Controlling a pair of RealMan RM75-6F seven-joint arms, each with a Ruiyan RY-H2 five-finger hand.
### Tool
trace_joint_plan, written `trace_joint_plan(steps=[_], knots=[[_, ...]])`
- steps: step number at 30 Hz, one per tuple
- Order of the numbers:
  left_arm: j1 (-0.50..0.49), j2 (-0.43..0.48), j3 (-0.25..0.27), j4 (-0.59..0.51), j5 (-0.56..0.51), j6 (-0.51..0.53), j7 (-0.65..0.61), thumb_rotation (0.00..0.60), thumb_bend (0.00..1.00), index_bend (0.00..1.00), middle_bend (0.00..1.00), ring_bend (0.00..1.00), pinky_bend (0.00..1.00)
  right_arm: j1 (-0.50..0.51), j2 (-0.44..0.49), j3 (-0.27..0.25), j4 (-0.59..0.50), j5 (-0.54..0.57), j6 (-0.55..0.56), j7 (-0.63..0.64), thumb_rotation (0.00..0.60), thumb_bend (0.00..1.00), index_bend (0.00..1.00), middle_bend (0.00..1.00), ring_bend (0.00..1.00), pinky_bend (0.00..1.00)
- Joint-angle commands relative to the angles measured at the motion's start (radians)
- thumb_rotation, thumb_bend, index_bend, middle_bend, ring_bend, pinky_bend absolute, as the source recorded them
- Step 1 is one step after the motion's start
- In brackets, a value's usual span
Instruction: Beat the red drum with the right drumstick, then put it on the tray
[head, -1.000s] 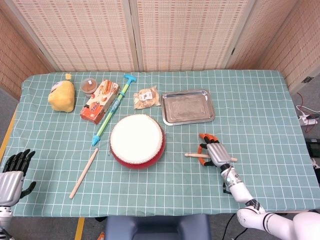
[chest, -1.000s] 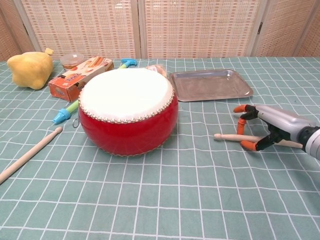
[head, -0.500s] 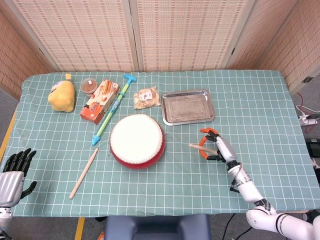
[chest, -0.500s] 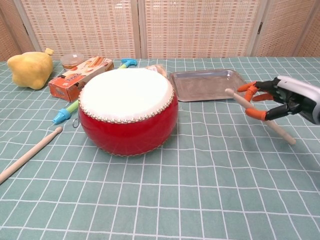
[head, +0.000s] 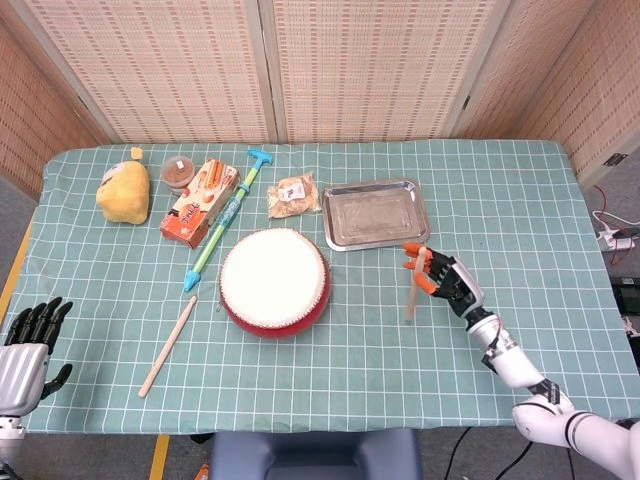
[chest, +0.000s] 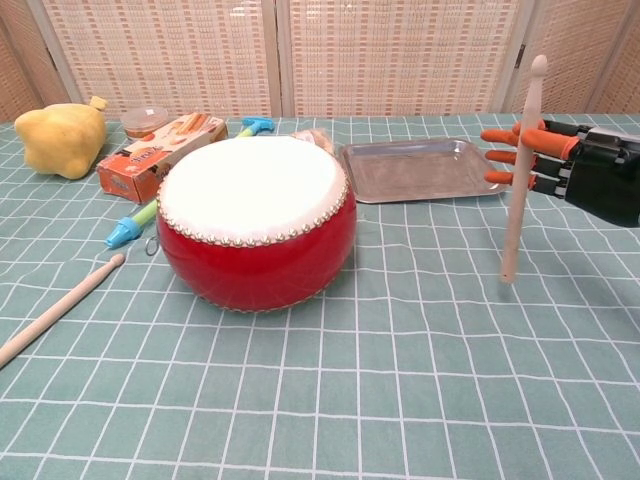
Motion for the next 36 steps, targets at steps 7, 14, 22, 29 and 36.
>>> trace_joint_plan(steps=[7, 14, 22, 29, 36], knots=[[-0.005, 0.001, 0.0, 0.001, -0.004, -0.011, 0.0, 0.6, 0.24, 0.0, 0.0, 0.0, 0.01, 0.08, -0.143, -0.061, 0.271, -0.056, 0.019, 0.355, 0.6, 0.47, 0.55, 0.24, 0.22, 0.29], [-0.002, -0.002, 0.003, 0.013, -0.009, -0.016, -0.014, 0.6, 0.24, 0.0, 0.0, 0.0, 0.01, 0.086, -0.2, -0.106, 0.405, -0.086, 0.083, 0.527, 0.6, 0.47, 0.52, 0.26, 0.3, 0.35], [-0.007, -0.013, 0.006, 0.03, -0.002, -0.025, -0.023, 0.6, 0.24, 0.0, 0.0, 0.0, 0.01, 0.067, -0.241, -0.172, 0.519, -0.124, 0.156, 0.624, 0.6, 0.44, 0.5, 0.31, 0.34, 0.4], [-0.007, -0.014, 0.008, 0.037, 0.0, -0.027, -0.032, 0.6, 0.24, 0.0, 0.0, 0.0, 0.01, 0.057, -0.258, -0.206, 0.572, -0.133, 0.187, 0.677, 0.6, 0.22, 0.48, 0.31, 0.34, 0.4], [-0.006, -0.017, 0.01, 0.04, 0.0, -0.027, -0.034, 0.6, 0.24, 0.0, 0.0, 0.0, 0.01, 0.05, -0.258, -0.24, 0.599, -0.149, 0.214, 0.678, 0.6, 0.18, 0.47, 0.31, 0.34, 0.4]])
